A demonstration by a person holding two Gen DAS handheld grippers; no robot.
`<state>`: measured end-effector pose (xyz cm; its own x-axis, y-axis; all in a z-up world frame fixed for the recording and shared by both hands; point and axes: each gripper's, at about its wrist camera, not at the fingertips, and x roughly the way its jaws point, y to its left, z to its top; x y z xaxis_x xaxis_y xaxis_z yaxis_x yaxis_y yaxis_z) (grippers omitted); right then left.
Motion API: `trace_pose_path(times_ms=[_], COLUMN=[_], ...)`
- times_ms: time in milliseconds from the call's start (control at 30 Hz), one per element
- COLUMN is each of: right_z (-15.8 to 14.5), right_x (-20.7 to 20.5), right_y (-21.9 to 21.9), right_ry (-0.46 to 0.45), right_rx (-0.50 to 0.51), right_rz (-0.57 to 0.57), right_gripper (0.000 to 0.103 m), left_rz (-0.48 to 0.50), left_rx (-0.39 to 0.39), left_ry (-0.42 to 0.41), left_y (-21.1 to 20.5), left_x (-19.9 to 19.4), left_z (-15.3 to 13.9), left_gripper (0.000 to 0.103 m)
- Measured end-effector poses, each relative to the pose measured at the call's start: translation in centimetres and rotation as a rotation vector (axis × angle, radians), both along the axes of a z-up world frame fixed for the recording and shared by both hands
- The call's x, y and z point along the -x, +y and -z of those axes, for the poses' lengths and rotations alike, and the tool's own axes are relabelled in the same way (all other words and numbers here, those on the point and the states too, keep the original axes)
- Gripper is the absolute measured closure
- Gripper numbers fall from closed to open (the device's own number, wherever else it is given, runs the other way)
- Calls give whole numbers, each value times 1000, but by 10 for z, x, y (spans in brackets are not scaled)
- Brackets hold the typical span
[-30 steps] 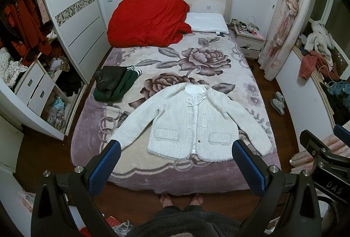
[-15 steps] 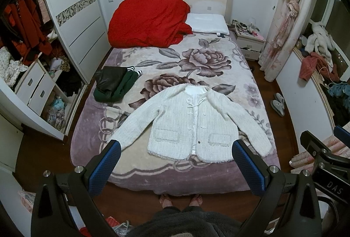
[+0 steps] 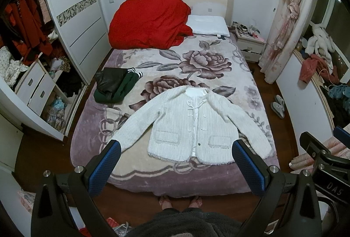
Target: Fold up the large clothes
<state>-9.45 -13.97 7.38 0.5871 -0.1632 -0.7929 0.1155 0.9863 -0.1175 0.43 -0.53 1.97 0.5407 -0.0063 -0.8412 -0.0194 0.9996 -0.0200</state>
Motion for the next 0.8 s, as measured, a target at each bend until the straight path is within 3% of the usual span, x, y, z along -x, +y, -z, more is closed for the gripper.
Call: trace_pose_path(times_ms=[300,433,533,633,700,767,800], right_z=[-2,19,69,134,184,238,267], right_x=[-7,-27,-53,-83,-99,-110,-114], right_y=[9,5,-15,-55,-92,-130,-153], right_ry=[9,31,64,152,185,225,257], right_rx=[-10,-28,-71,-158,-213,-240,-255], right_rz=[4,41,76,169,255,341,385], right_gripper=[0,0,0,0,3,26,46], left_rz=[0,-27,-44,-33,-29,-22,-26], left_rx=[-4,-44,-109,-174,-204,-226,-252], left_ry=[0,-29,-59,-52,-4,50,91], left_y=[-2,-4,-7,2,0,-7,-16], left_x=[-5,-22,-49,-81,-101,-118,-129], left_z=[-2,12,45,107,150,196,225], left_gripper=[0,0,0,0,0,0,0])
